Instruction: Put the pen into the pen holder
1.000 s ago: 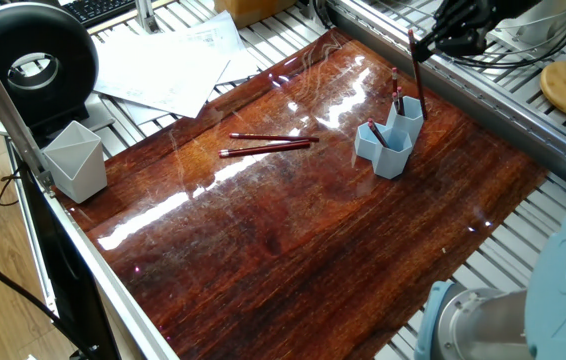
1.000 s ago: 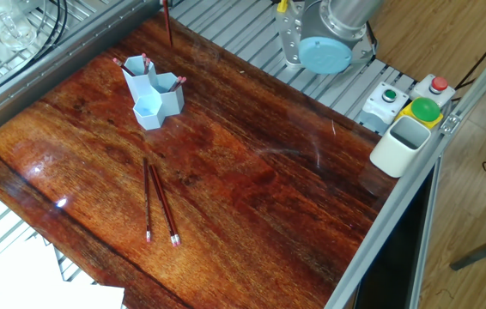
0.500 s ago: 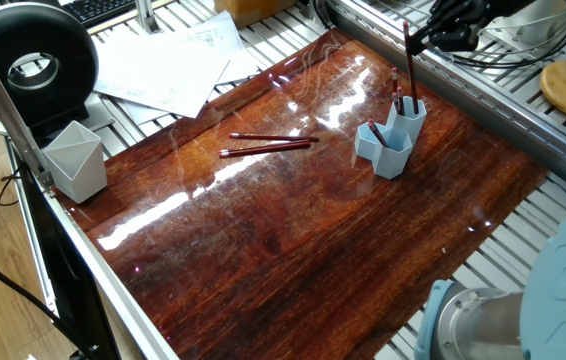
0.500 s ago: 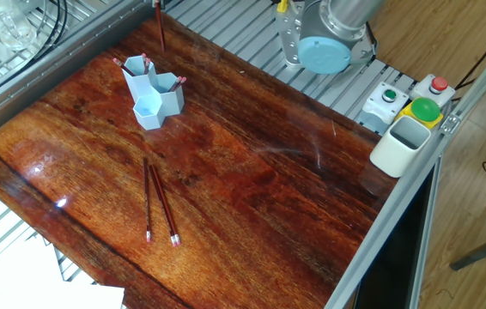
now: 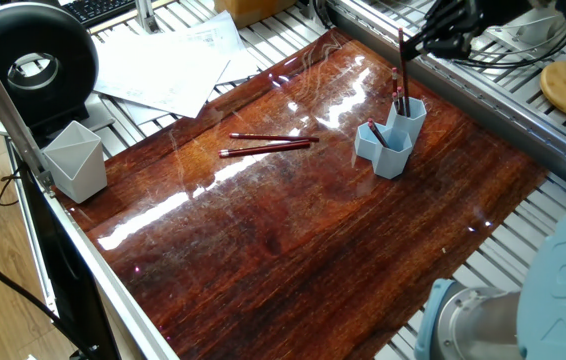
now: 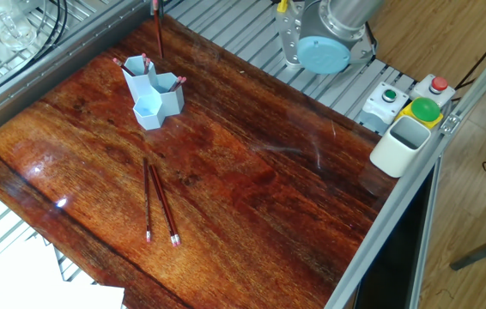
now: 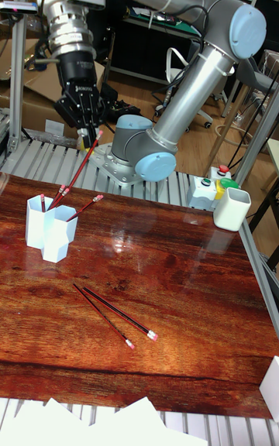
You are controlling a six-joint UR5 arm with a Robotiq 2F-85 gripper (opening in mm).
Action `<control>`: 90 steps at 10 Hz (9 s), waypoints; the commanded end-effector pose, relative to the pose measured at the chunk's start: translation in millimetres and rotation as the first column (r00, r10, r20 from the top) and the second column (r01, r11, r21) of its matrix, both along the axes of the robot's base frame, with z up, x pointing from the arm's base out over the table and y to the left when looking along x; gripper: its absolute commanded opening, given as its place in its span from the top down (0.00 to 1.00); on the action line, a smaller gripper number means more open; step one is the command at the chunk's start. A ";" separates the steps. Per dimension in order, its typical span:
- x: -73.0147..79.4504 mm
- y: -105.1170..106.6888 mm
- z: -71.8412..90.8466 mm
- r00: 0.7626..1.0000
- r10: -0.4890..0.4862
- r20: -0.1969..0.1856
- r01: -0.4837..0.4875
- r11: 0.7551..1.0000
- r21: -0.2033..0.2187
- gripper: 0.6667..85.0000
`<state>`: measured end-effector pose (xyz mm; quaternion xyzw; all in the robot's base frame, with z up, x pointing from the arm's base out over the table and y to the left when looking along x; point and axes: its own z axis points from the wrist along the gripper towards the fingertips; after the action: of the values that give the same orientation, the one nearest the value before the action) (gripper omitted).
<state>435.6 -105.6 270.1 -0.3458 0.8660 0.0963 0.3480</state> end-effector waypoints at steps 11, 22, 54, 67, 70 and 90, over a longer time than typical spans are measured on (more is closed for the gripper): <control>18.8 -5.9 -63.9 0.993 0.024 0.116 -0.025 1.000 0.009 1.00; 18.6 -9.8 -91.7 0.991 0.031 0.133 -0.036 0.999 0.037 1.00; -143.4 -41.5 -66.9 0.742 -0.413 -0.529 0.018 0.800 -0.600 1.00; -136.1 -20.0 -71.4 0.731 -0.431 -0.530 0.109 0.839 -0.533 1.00; -104.2 -14.0 -68.8 0.739 -0.433 -0.516 0.104 0.830 -0.548 1.00; 79.1 111.0 -74.0 0.784 -0.334 -0.523 -0.069 0.791 -0.608 1.00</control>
<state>482.0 0.2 202.4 -0.2804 0.9511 -0.1071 -0.0725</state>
